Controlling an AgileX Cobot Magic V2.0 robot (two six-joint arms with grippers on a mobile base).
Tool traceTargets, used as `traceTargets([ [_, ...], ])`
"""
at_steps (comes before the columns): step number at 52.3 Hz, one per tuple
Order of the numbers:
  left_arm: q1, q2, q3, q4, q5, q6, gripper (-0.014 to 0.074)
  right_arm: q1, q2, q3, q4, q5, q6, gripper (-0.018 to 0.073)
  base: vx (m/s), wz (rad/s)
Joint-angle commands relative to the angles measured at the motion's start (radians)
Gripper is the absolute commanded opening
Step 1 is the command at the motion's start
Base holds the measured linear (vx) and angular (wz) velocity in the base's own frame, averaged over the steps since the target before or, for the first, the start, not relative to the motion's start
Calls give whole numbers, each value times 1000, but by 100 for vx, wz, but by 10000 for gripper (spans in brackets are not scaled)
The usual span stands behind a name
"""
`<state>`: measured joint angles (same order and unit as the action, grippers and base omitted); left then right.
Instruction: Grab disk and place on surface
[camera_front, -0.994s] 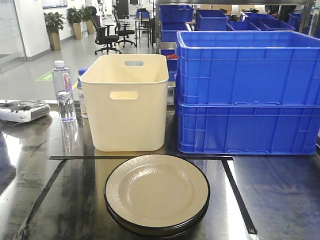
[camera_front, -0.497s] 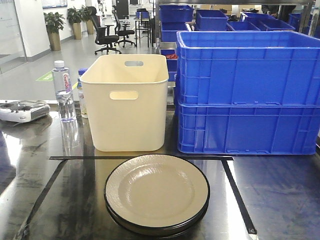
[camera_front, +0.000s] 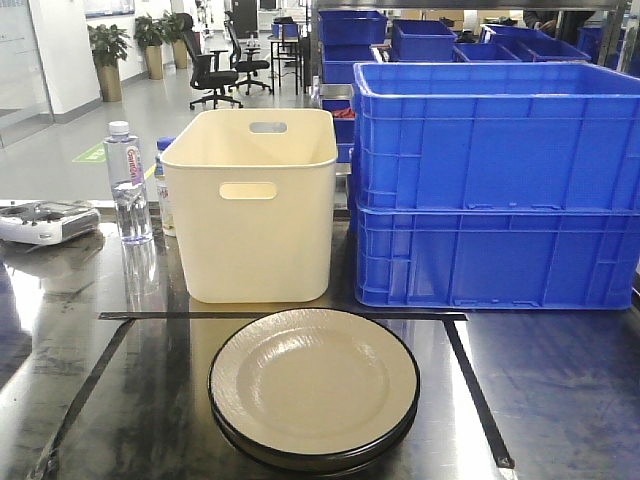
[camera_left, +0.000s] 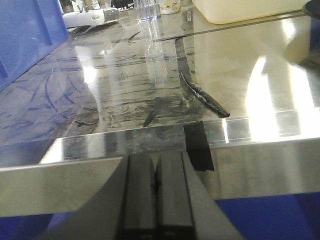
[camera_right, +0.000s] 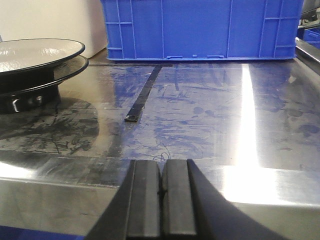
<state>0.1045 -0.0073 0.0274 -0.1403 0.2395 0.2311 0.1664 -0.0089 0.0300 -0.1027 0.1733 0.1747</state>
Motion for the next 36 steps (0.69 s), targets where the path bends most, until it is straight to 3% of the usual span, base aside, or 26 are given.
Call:
traceTargets([
  [1,-6,-18,13,0,-80,-9,-2,-3,-9,19,-17,-75,-1,-9,0,0],
  [36,-6,-18,13,0,-79,-9,-2,-3,-9,19,-17,-73,-1,-9,0,0],
])
